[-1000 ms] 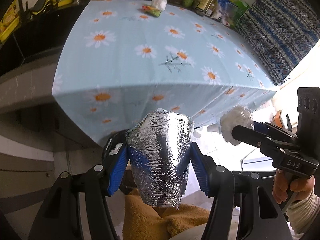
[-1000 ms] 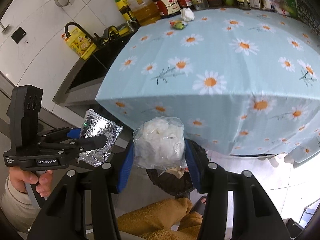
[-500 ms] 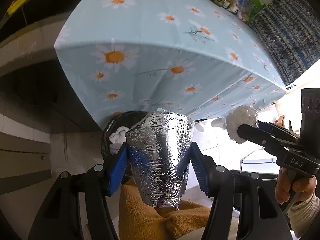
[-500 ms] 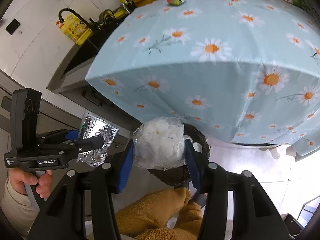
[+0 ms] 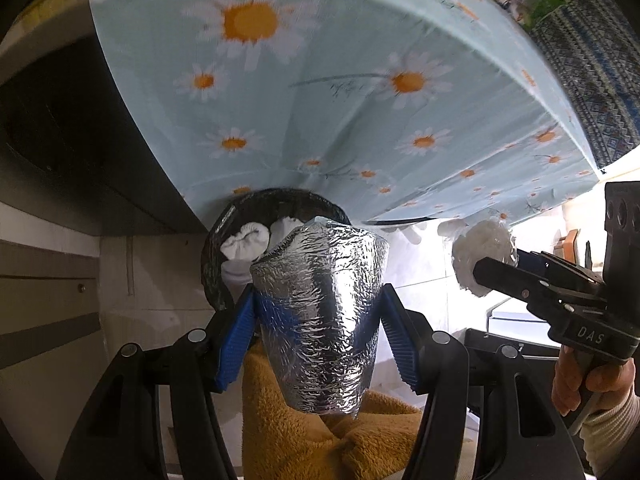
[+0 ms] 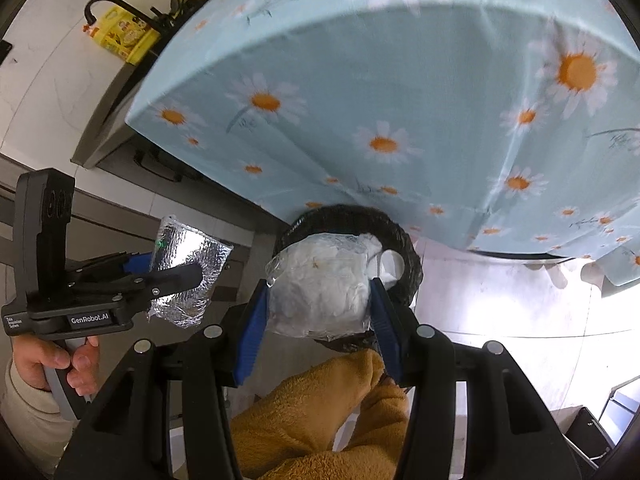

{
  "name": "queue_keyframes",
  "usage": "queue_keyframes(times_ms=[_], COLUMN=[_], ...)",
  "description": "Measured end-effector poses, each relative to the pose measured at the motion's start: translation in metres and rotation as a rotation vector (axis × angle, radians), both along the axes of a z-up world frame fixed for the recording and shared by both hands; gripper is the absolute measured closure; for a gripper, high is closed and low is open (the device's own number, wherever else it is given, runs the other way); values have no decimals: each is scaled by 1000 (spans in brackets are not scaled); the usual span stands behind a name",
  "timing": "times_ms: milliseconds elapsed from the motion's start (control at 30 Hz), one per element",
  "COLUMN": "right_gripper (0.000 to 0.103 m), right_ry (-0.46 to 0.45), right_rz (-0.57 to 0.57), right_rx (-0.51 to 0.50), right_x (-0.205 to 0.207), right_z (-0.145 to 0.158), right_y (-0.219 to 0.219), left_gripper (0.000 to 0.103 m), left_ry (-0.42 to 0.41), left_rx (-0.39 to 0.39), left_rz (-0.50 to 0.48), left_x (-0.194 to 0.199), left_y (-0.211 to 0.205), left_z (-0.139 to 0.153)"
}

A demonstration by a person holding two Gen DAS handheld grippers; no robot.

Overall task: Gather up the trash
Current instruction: 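Carry the foil cup and plastic bags down over the black bin with both tools, then open both tools to drop the foil cup and plastic bags into the bin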

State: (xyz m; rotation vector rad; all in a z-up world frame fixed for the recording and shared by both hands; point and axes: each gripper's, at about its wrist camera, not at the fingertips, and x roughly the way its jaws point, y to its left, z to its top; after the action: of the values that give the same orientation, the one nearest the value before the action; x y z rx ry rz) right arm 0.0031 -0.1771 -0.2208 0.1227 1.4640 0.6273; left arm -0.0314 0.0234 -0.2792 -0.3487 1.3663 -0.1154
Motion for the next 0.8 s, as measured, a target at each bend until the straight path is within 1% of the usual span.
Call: queue_keyframes(times_ms=[433,633,700,733,767,800], right_gripper=[52,52,51,48,40,37], right_ry=[69,85,91,94,96,92], right_rz=[35,37,40,41,39,27], right_rx=[-11,-10,-6,-1,0,0], right_x=[-3,-3,-2,-2,-2,-1], right_z=[-36,-40,-40,-40,-40,-39], right_y=[11,15,16,17,17,17], left_gripper=[44,44,41,40,39,33], left_ry=[80,96,112,127,133,137], left_rx=[-23,-30,-38,-47,-41,-25], left_rz=[15,16,20,16,19,29], left_x=[9,10,11,12,13,12], left_y=[-6,-4,-3,-2,-2,0], left_z=[-39,-46,-50,-53,-55,-57])
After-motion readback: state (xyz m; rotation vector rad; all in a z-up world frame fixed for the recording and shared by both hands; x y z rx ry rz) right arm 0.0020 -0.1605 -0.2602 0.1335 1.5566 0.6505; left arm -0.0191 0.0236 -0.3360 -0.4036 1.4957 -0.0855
